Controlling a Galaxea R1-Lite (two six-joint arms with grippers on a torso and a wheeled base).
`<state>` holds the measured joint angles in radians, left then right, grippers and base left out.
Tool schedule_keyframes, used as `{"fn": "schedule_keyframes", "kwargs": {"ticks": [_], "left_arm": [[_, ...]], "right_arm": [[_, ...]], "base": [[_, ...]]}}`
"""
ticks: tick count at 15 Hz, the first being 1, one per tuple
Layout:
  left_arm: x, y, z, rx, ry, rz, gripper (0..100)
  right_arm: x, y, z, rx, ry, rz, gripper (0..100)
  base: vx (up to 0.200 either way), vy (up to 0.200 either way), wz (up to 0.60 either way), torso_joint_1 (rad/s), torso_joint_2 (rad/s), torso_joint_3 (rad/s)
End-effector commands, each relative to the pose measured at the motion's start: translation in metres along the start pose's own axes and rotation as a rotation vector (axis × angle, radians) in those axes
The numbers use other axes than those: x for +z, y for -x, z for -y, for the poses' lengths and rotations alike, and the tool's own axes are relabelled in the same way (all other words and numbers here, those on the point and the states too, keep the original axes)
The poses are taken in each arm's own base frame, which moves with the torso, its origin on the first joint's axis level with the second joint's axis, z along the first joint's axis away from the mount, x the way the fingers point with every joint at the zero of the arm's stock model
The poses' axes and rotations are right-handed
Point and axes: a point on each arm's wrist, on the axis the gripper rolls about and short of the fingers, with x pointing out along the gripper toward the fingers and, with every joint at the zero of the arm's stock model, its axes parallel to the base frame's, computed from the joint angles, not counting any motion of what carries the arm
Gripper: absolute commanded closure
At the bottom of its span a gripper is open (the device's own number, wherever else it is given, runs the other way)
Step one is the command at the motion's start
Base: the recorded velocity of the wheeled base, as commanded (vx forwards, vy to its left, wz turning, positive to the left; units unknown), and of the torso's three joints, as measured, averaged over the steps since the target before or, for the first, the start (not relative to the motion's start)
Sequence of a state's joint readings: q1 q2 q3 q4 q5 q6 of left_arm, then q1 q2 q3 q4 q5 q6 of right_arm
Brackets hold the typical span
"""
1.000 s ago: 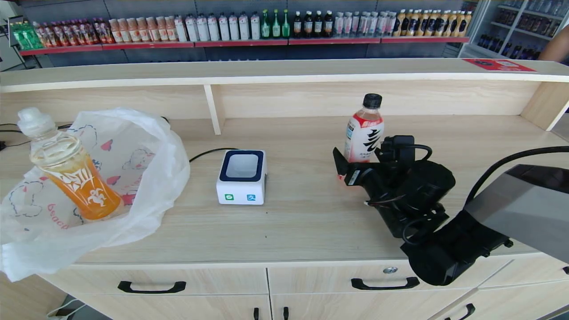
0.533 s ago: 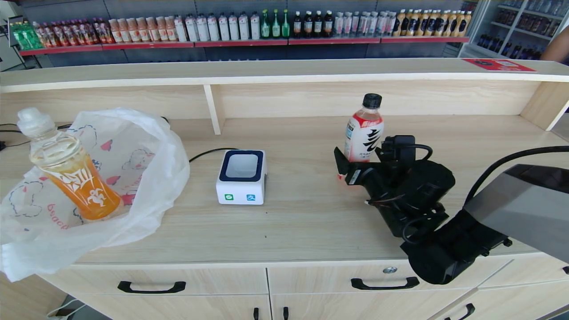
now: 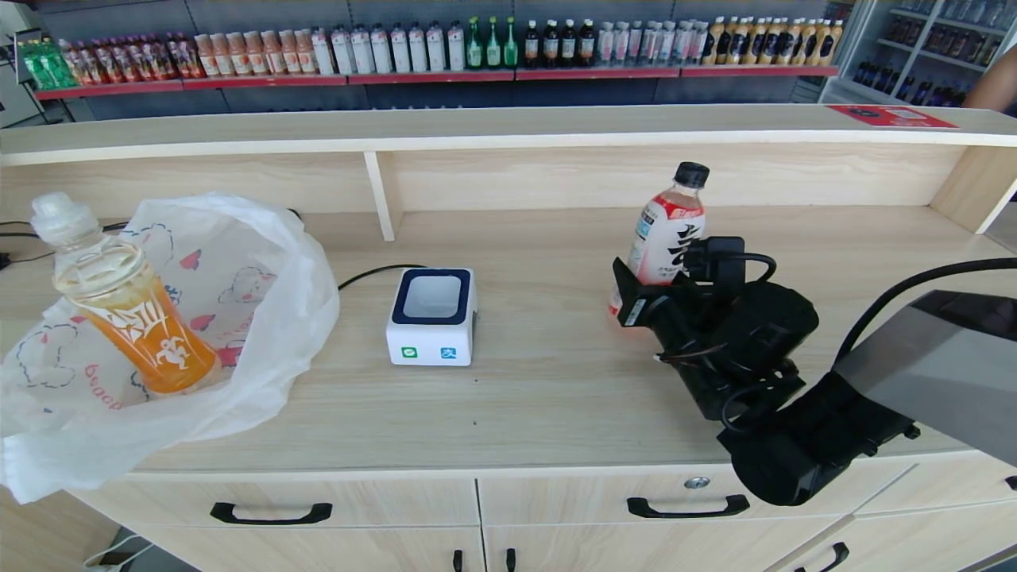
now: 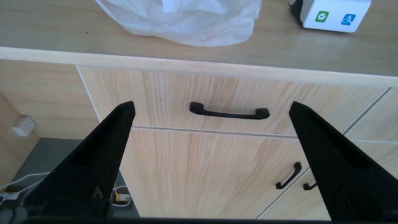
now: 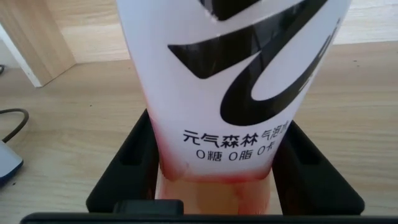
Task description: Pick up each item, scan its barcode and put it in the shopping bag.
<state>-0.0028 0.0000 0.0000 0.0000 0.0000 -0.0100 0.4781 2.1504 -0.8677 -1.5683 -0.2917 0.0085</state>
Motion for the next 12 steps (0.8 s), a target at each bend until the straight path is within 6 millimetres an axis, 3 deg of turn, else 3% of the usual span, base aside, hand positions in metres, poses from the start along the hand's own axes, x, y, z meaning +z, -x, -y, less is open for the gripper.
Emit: {"fn": "schedule_keyframes", "kwargs": {"ticks": [1, 4, 6, 10, 12], "left_arm": [[0.000, 0.000, 0.000, 0.000, 0.001, 0.000, 0], [0.000, 0.000, 0.000, 0.000, 0.001, 0.000, 0], [0.000, 0.000, 0.000, 0.000, -0.001, 0.000, 0], [0.000, 0.000, 0.000, 0.000, -0.001, 0.000, 0], [0.000, 0.000, 0.000, 0.000, -0.004, 0.000, 0]], "right_arm": [[0.008, 0.001, 0.000, 0.009, -0.002, 0.020, 100], [0.022, 0.006, 0.000, 0.016, -0.005, 0.044, 100], [0.039, 0.021, 0.003, 0.022, -0.005, 0.048, 100], [0.067, 0.054, -0.011, 0.088, -0.005, 0.063, 100], [0.067, 0.068, -0.021, 0.131, -0.011, 0.040, 100]], "base": [[0.000, 0.000, 0.00, 0.000, 0.00, 0.000], [0.000, 0.000, 0.00, 0.000, 0.00, 0.000], [0.000, 0.000, 0.00, 0.000, 0.00, 0.000], [0.000, 0.000, 0.00, 0.000, 0.00, 0.000], [0.000, 0.000, 0.00, 0.000, 0.00, 0.000]]}}
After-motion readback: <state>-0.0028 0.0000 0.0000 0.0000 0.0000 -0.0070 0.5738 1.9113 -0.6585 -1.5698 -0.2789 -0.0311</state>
